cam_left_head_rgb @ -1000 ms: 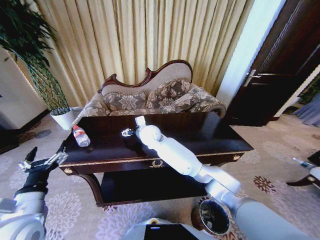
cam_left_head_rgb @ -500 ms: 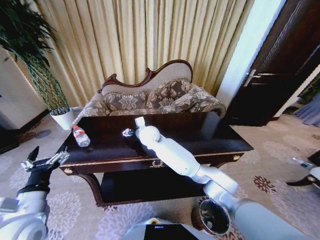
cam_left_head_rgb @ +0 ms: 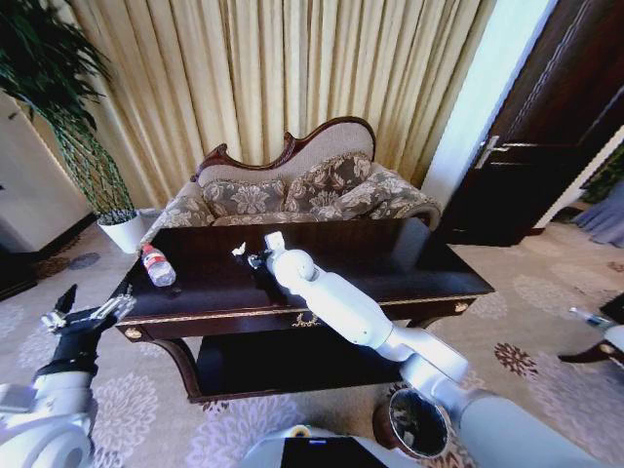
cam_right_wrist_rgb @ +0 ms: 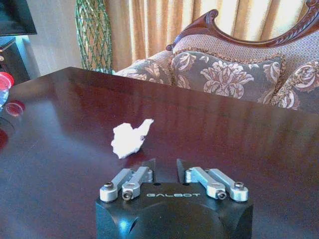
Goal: Move to the front of the table and place the trash on the table into the trash bin.
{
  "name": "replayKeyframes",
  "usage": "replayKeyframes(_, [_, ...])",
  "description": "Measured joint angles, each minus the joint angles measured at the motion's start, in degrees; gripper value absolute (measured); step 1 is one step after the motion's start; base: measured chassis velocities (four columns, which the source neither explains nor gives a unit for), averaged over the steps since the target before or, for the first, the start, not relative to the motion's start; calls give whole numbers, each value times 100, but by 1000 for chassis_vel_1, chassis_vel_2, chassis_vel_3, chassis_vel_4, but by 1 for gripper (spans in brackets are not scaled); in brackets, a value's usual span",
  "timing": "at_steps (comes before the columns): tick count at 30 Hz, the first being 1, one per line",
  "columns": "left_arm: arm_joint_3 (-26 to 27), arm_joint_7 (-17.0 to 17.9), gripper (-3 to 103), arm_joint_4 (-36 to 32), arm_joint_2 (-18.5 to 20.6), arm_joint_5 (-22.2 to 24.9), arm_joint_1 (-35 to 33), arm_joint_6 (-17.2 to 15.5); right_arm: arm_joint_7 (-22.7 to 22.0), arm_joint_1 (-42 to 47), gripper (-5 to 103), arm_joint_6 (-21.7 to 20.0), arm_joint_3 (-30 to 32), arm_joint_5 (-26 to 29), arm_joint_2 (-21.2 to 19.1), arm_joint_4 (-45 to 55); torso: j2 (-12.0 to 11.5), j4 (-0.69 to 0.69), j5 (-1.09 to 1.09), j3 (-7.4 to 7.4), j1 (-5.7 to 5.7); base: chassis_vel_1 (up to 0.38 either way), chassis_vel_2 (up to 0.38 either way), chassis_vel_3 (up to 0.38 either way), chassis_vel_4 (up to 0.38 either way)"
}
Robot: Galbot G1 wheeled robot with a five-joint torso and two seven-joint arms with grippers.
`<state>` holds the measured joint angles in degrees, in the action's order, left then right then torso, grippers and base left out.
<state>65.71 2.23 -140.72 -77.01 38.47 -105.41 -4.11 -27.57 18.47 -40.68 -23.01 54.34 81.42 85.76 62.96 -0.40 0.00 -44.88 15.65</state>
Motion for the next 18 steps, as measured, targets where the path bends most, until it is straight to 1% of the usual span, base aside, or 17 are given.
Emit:
replayKeyframes(2, [-7, 0, 100, 15, -1, -8, 1, 0, 1, 15, 14, 18, 17, 3, -5, 39, 0, 0, 0, 0, 0, 0, 0, 0, 0])
replayKeyframes(3, [-7, 0, 100, 15, -1, -8, 1, 0, 1, 15, 14, 18, 17, 3, -5, 39, 0, 0, 0, 0, 0, 0, 0, 0, 0])
replayKeyframes(5, [-16, -2, 100, 20, -4, -12, 2, 0, -1, 16, 4, 17, 83, 31, 0, 86, 0, 0, 0, 0, 0, 0, 0, 0, 0])
replayKeyframes(6, [-16, -2, 100, 20, -4, -12, 2, 0, -1, 16, 4, 17, 83, 31, 0, 86, 0, 0, 0, 0, 0, 0, 0, 0, 0])
replayKeyframes(7, [-18, -3, 100, 26, -7, -16, 2, 1, -1, 9, -1, 9, 113, 50, 1, 107, 0, 0, 0, 0, 0, 0, 0, 0, 0])
replayKeyframes(8, [-20, -5, 100, 32, -10, -19, 3, 3, 3, -5, 4, 1, 132, 62, -5, 122, 0, 1, 0, 0, 0, 0, 0, 0, 0])
replayKeyframes(9, [-20, -5, 100, 32, -10, -19, 3, 3, 3, -5, 4, 1, 132, 62, -5, 122, 0, 1, 0, 0, 0, 0, 0, 0, 0])
replayKeyframes(11, [-26, -12, 100, 38, -12, -24, 2, 8, 10, -24, 15, -8, 172, 76, -19, 135, 0, 0, 0, 0, 0, 0, 0, 0, 0])
replayKeyframes(12, [-26, -12, 100, 38, -12, -24, 2, 8, 10, -24, 15, -8, 172, 76, -19, 135, 0, 0, 0, 0, 0, 0, 0, 0, 0])
replayKeyframes(14, [-46, -15, 100, 39, -11, -32, 6, 9, 11, -37, 26, -10, 219, 85, -16, 135, 0, 0, 0, 0, -1, 0, 0, 0, 0])
replayKeyframes(15, [-46, -15, 100, 39, -11, -32, 6, 9, 11, -37, 26, -10, 219, 85, -16, 135, 0, 0, 0, 0, -1, 0, 0, 0, 0])
replayKeyframes(17, [-96, -15, 100, 45, -2, -56, 16, 20, 9, -56, 36, -17, 239, 140, -2, 143, 0, 0, 0, 0, -1, 0, 0, 0, 0])
replayKeyframes(18, [-96, -15, 100, 45, -2, -56, 16, 20, 9, -56, 36, -17, 239, 140, -2, 143, 0, 0, 0, 0, -1, 0, 0, 0, 0])
